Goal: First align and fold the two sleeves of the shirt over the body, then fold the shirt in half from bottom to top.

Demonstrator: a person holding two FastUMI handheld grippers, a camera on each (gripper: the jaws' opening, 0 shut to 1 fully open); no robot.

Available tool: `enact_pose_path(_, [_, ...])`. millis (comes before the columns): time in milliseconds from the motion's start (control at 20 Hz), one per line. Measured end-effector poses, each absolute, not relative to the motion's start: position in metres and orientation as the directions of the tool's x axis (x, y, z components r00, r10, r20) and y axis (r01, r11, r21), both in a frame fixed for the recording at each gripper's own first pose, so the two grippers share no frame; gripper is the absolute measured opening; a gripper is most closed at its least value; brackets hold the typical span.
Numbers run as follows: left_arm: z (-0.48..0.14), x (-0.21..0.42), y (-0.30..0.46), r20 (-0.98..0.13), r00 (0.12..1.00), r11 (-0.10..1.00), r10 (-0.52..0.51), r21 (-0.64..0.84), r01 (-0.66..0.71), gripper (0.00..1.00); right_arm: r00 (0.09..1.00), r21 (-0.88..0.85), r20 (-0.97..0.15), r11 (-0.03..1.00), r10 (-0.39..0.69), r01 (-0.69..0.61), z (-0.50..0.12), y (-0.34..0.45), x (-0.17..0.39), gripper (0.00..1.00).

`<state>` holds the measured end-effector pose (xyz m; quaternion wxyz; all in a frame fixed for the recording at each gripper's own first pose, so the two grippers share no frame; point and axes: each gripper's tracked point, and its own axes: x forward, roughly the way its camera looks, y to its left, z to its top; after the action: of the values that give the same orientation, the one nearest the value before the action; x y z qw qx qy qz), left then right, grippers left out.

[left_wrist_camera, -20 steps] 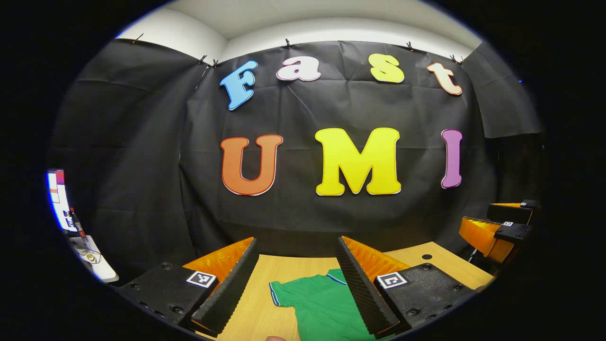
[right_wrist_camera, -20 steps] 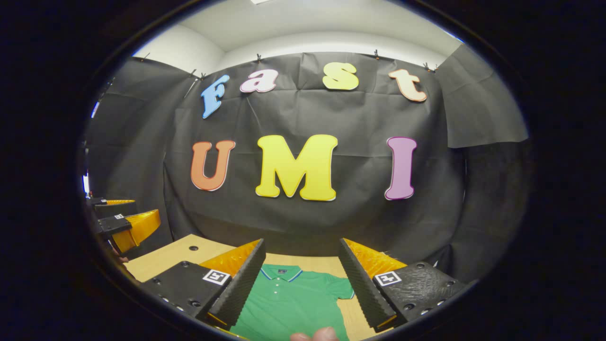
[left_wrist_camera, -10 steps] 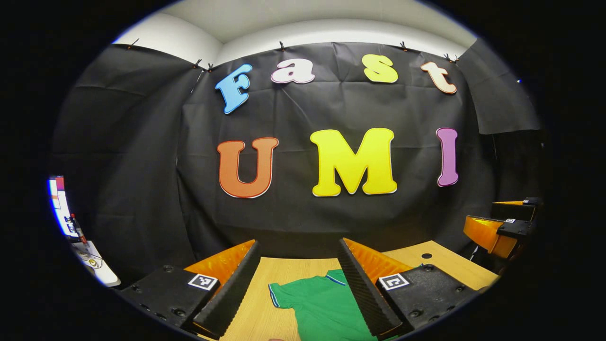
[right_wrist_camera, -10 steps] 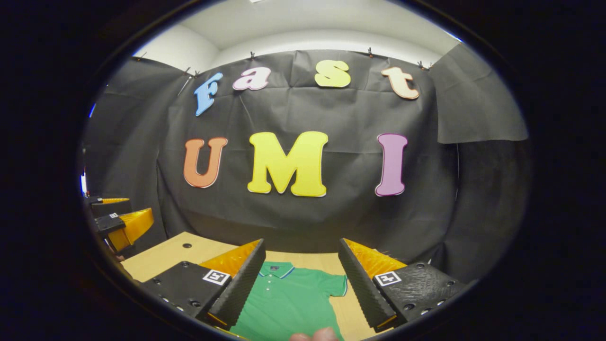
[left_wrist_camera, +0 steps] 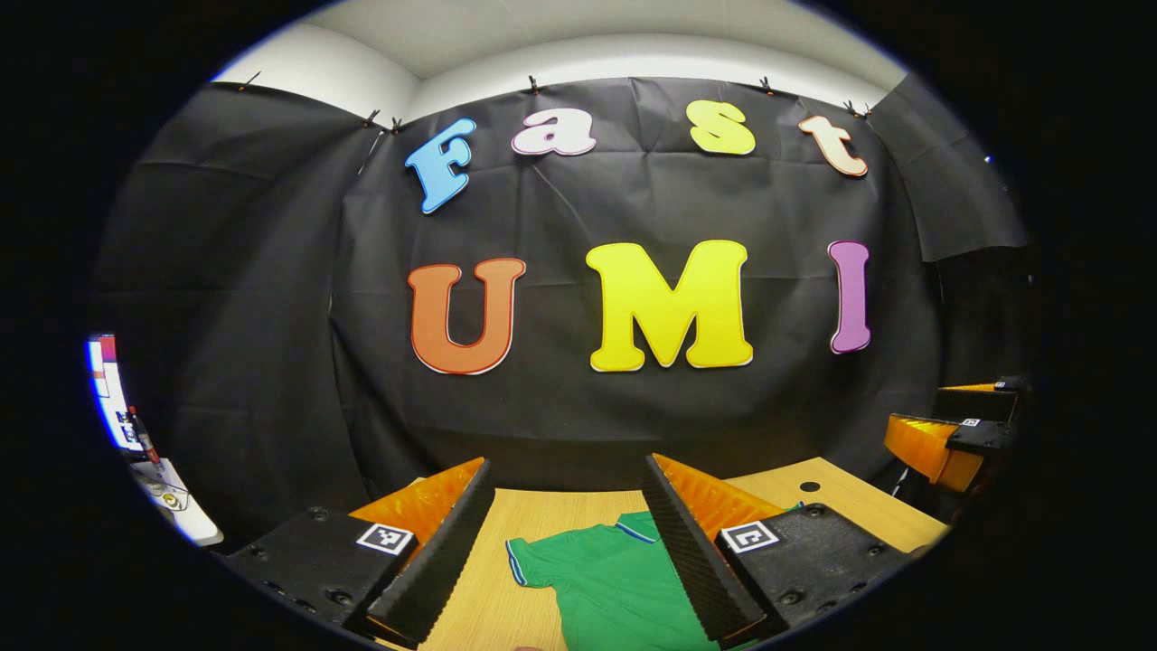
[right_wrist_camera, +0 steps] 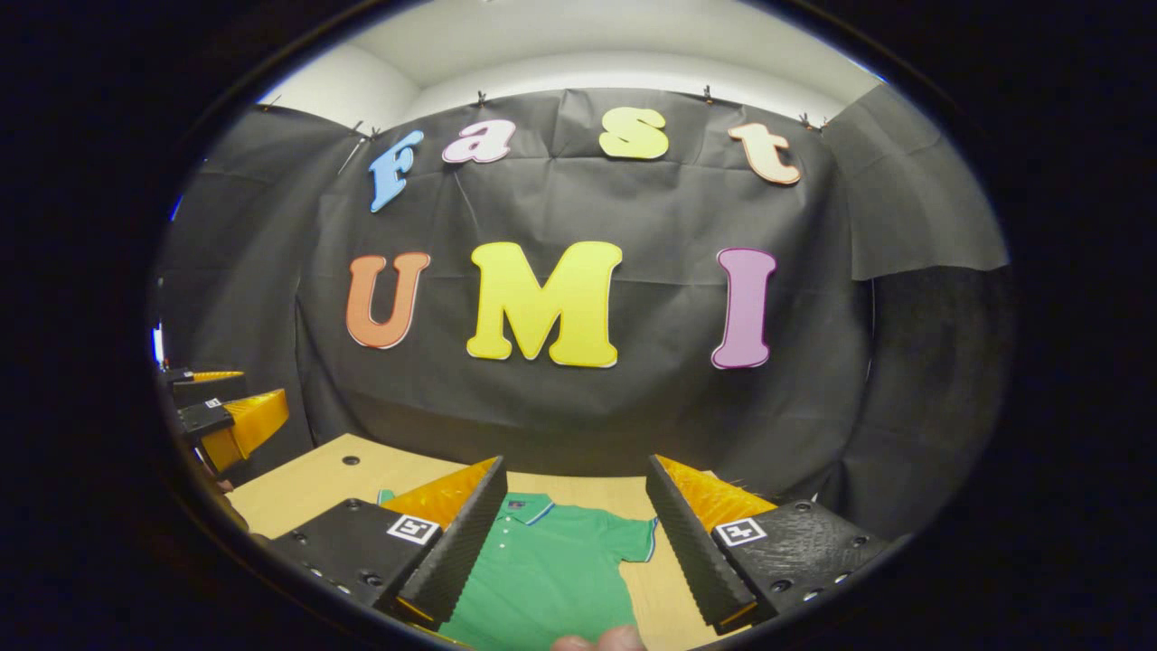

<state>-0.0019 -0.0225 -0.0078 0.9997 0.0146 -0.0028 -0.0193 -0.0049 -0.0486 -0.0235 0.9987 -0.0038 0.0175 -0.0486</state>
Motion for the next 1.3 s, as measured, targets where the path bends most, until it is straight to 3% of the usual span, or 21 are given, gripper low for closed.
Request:
enact_pose_path(350, [-0.025, 0.009, -0.041, 0.001, 0.994, 0.994, -0.107, 0.020, 0.107, 1.00, 0.985, -0.109, -0.085, 0.984, -0.152, 0.143, -0.033, -0.083, -0.001, 0.96])
enact_pose_path(550, [-0.037, 0.018, -0.048, -0.034, 0.997, 0.997, -0.074, -0.011, 0.073, 1.00, 0.977, -0.105, -0.168, 0.987, -0.134, 0.118, -0.060, -0.101, 0.011, 0.97])
enact_pose_path(850, [-0.019, 0.035, -0.066, -0.050, 0.999, 0.999, -0.007, 0.046, 0.009, 1.00, 0.934, -0.016, -0.335, 0.992, -0.120, 0.122, -0.132, -0.157, 0.072, 0.95])
enact_pose_path(1100, [-0.018, 0.044, -0.080, -0.080, 0.995, 0.997, 0.061, 0.056, -0.056, 1.00, 0.836, 0.043, -0.543, 0.992, -0.077, 0.119, -0.228, -0.192, 0.136, 0.96])
enact_pose_path(1300, [-0.020, 0.048, -0.088, -0.097, 0.991, 0.996, 0.089, 0.039, -0.085, 1.00, 0.779, 0.042, -0.623, 0.991, -0.075, 0.129, -0.278, -0.206, 0.171, 0.95])
